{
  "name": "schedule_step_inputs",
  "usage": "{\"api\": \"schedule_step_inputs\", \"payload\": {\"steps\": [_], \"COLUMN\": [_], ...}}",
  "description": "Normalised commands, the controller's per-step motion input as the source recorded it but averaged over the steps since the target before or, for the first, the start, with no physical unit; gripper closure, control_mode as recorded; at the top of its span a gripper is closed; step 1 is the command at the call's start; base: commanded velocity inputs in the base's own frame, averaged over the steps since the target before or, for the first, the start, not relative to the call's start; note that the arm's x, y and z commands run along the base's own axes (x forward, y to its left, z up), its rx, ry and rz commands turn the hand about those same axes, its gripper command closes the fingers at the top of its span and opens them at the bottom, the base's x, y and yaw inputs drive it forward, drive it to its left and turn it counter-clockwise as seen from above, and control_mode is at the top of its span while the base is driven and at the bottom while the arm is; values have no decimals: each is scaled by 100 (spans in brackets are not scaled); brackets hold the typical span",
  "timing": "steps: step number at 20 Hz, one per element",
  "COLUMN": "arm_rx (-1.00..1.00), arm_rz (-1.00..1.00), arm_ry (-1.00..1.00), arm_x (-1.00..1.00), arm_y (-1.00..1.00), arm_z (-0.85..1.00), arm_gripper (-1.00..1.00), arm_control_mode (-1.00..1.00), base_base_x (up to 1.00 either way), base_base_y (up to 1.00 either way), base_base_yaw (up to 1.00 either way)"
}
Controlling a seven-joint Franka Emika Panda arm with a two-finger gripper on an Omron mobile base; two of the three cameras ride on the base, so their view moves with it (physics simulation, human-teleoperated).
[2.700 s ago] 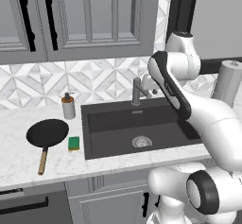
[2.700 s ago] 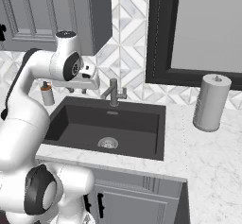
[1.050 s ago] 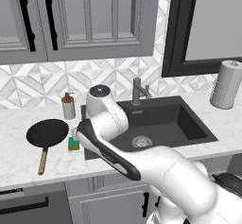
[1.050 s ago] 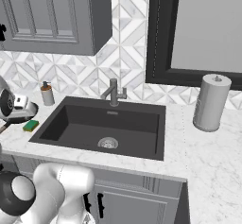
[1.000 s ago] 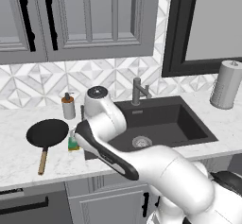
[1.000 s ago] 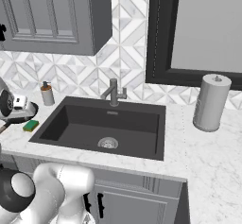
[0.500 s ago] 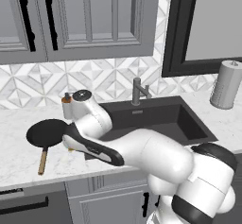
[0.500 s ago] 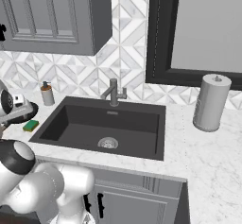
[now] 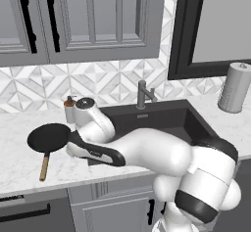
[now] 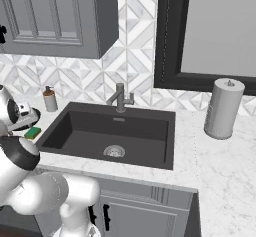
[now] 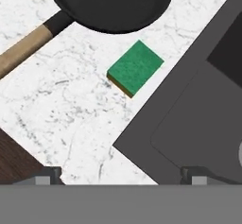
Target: Pick the pan and sponge and place them into the sink. Then turn on the water.
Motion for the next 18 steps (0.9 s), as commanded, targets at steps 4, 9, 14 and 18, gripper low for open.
{"api": "schedule_step_inputs", "payload": {"steps": [4,9,14,18], "arm_rx": [5,8,9,4], "arm_rz": [-4,-10,-5,0], "arm_ry": [0,0,7,0], "arm_x": [51,37,17,9], "arm_y": [3,20,29,11], "arm_z": [-27,-12,-13,-17], "arm_gripper": [-100,-100,-100,-100], "arm_control_mode": [-100,-100,-100,-100], "base_base_x": [0,0,0,0], "base_base_y": [0,0,0,0], "base_base_yaw": [0,0,0,0]}}
